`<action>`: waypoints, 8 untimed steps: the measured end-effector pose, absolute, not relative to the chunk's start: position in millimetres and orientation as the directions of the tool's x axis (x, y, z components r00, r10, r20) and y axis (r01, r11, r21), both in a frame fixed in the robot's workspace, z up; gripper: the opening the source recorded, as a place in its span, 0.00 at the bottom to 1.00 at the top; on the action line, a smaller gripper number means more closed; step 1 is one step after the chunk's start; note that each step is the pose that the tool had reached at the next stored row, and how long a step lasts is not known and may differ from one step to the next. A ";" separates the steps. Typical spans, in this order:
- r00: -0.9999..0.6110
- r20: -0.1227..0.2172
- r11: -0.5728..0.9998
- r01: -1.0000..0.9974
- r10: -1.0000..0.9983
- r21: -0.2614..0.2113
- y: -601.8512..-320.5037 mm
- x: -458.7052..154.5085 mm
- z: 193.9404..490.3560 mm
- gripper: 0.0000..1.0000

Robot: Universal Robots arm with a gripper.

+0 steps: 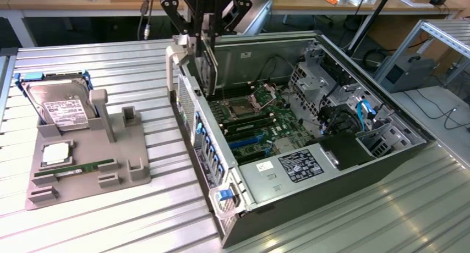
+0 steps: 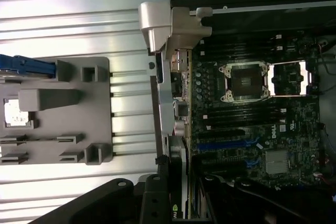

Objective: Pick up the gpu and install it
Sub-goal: 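Pick up the gpu and move the gpu toward the slot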

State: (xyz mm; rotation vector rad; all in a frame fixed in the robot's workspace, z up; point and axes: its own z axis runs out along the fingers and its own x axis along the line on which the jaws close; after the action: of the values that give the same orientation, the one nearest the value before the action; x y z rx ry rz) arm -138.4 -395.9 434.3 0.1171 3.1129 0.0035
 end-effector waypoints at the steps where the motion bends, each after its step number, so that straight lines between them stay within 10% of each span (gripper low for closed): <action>1: -0.997 -0.026 0.997 0.075 0.075 0.002 -395.9 -134.7 434.1 0.27; 8: -0.997 -0.025 0.997 0.075 0.075 -0.001 -395.9 -113.4 431.9 0.27</action>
State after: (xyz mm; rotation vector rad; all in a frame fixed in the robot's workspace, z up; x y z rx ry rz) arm -113.4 -395.9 431.9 0.1166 3.1141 -0.0033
